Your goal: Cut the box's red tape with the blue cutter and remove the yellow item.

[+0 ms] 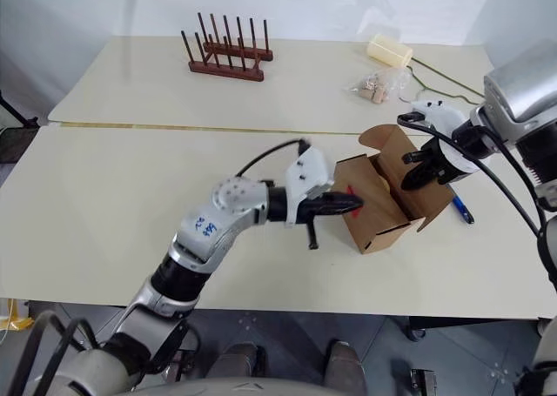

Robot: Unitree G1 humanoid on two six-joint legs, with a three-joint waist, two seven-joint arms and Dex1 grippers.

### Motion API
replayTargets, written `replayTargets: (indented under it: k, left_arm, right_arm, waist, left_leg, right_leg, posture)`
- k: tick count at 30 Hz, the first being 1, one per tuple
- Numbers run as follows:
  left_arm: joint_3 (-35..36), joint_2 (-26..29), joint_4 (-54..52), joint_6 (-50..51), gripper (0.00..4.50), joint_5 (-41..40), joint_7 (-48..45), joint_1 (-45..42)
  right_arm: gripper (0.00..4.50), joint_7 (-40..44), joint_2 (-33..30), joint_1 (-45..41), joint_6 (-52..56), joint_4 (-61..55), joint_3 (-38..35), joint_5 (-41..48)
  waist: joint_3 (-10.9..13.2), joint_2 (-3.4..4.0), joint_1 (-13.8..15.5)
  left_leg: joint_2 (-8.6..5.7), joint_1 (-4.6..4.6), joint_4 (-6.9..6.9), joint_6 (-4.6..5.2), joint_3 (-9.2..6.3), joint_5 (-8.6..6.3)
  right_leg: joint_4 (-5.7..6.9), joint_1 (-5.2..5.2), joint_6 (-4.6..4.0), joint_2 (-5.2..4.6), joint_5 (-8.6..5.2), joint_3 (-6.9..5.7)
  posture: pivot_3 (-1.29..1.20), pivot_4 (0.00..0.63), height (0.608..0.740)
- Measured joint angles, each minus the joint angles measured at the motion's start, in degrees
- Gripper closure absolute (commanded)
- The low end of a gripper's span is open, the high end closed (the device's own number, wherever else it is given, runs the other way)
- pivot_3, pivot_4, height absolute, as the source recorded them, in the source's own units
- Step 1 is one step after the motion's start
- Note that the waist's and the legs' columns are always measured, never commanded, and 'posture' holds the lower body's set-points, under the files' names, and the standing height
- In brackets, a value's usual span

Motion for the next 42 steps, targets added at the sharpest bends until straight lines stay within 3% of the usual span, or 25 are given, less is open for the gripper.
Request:
replayTargets:
  k: [9, 18, 23, 42]
  left_arm:
    - [-4.26, -3.58, 12.94, -3.83, 4.5, 3.99, 0.6, -2.61]
    - [-2.8, -7.16, 19.82, -11.86, 4.5, 6.38, 5.53, -1.44]
    - [-2.79, -5.02, 15.16, -9.09, 4.5, 6.21, 3.98, 1.13]
    - [1.46, 8.26, -5.73, 7.45, 4.5, 1.49, 0.68, 11.73]
  right_arm:
    - [4.46, -3.97, -0.84, 0.0, 0.0, 0.11, -0.02, 3.9]
    - [4.46, -7.68, -2.67, 0.0, -0.03, 0.07, -0.26, 9.85]
    - [4.46, -5.14, -4.51, -0.01, -0.15, 0.02, -0.27, 10.75]
    - [4.46, 5.54, -4.09, 2.64, -2.11, 3.63, 0.6, -4.63]
  waist:
    - [0.0, 0.03, -0.42]
    - [0.0, 0.03, -0.16]
    - [0.0, 0.03, -0.23]
    - [-0.06, 0.08, -0.1]
  left_leg:
    - [0.02, -0.21, 0.01, 0.0, 0.16, 0.01]
    - [0.02, -0.24, 0.12, 0.0, 0.15, 0.01]
    - [0.02, -0.23, 0.12, 0.0, 0.15, 0.01]
    - [0.02, -0.19, 0.57, 0.01, 0.06, 0.0]
  right_leg:
    - [0.3, -0.51, -0.01, -0.01, -0.01, 0.03]
    - [0.36, -0.5, -0.02, -0.03, 0.0, 0.03]
    - [0.37, -0.5, -0.02, -0.02, 0.0, 0.03]
    - [0.71, -0.33, -0.03, -0.03, 0.0, 0.05]
  posture:
    - [0.0, 0.15, 0.74]
    - [0.0, 0.15, 0.74]
    - [0.0, 0.15, 0.74]
    - [0.0, 0.15, 0.74]
